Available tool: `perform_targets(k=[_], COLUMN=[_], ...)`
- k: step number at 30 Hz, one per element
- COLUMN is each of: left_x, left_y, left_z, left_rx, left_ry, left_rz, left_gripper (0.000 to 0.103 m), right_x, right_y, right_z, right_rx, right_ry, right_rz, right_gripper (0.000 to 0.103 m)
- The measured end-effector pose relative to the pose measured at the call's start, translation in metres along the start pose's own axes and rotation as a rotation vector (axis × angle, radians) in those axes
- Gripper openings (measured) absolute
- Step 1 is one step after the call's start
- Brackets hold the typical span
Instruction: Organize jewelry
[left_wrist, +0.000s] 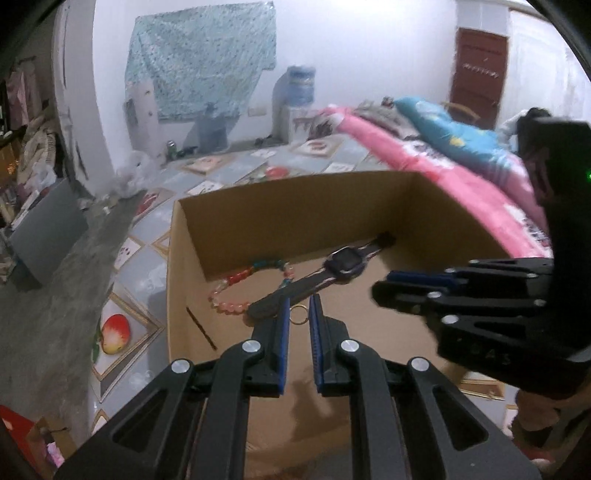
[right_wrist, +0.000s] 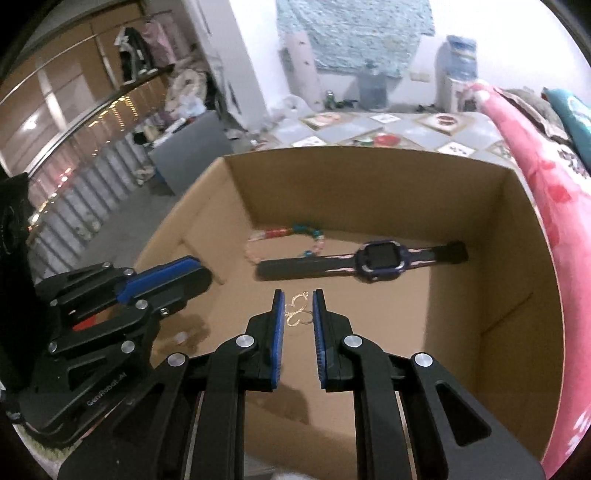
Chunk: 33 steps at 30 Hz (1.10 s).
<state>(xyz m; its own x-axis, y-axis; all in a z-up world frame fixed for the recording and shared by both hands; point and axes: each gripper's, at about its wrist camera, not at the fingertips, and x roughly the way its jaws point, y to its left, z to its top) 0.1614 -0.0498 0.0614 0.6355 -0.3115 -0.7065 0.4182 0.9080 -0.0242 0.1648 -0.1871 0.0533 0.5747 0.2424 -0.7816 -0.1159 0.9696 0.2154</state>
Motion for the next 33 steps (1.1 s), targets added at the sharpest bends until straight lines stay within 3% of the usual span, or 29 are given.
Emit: perform_targets(k=[4, 15, 22, 27, 33], left_x=[0.001, -0.036, -0.080, -0.101, -0.089], left_y=[-0.002, -0.003, -0.009, -0.018, -0.044], left_z=[-0.001, -0.010, -0.034, -0.062, -0.093], left_rx=[-0.008, -0.038, -0.033, -0.017, 0.008], left_ry=[-0.004, -0.080, -0.157, -0.162, -0.071], left_rz=[0.013, 0.032, -0.014, -0.070, -0.143], left_gripper=[0.021, 0.024, 0.026, 0.026, 0.026], right_x=[-0.008, -0.053, -0.104, -0.122, -0.108], right_y=[-0.006, -0.020, -0.026, -0.041, -0.052], right_z=[-0.004, -0.011, -0.036, -0.067, -0.105], right_rx=[0.019, 0.034, -0.017, -0.011, 0.044], right_ry=[-0.014, -0.120, -0.199, -0.184, -0.093], right_rz=[0.022, 0.131, 0.243, 0.300, 0.275], right_gripper=[0.025, 0.029, 0.033, 0.033, 0.033])
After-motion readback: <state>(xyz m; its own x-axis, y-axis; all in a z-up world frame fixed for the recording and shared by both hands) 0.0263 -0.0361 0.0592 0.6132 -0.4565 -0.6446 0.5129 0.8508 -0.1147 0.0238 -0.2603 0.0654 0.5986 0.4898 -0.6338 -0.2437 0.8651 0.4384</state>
